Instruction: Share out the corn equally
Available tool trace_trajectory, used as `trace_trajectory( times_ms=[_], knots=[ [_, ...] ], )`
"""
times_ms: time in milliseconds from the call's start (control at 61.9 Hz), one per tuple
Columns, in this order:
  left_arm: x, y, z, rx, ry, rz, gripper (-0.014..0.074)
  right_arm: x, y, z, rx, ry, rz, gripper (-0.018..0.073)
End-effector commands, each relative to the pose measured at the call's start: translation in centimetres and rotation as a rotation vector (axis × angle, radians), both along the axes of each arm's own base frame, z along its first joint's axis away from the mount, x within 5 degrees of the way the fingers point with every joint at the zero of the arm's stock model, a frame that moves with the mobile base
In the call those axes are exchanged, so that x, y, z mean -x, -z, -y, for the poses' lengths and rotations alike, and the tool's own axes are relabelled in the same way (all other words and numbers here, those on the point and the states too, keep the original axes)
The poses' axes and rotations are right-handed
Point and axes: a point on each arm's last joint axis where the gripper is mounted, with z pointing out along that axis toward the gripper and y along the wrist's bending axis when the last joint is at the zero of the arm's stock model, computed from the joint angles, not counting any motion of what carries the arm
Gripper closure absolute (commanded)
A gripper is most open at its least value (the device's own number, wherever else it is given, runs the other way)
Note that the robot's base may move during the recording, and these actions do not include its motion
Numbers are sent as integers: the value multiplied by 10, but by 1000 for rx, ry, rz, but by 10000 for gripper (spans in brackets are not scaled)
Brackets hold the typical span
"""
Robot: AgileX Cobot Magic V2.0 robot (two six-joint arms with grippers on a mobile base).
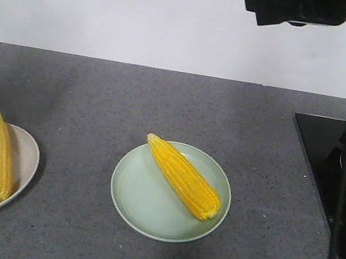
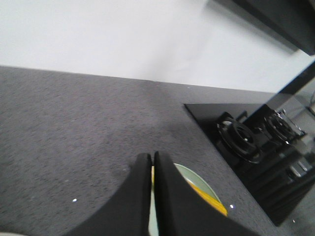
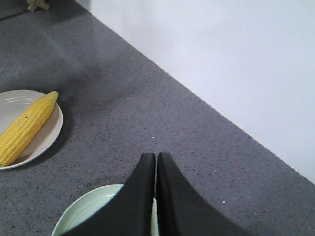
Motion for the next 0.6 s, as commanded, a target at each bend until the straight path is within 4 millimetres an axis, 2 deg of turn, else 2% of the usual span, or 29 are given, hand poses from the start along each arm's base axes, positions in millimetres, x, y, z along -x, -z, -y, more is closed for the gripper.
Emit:
trace_trajectory(
  times_ms=[0, 97, 242, 436, 581],
  knots=[
    [25, -28, 28, 30, 182, 106, 605, 26, -18, 16, -69, 60, 156, 568],
    [39, -38, 42, -5, 222, 161, 605, 45, -3, 26, -65, 87, 161, 568],
    [62, -52, 63, -49, 284, 236, 605, 89, 21, 46, -116, 130, 203, 566],
    [102, -66, 83, -165, 328, 346, 605, 139, 74, 72, -161, 211, 239, 565],
    [133, -74, 96, -252, 355, 455, 605, 161, 119, 85, -138, 258, 230, 565]
  ],
)
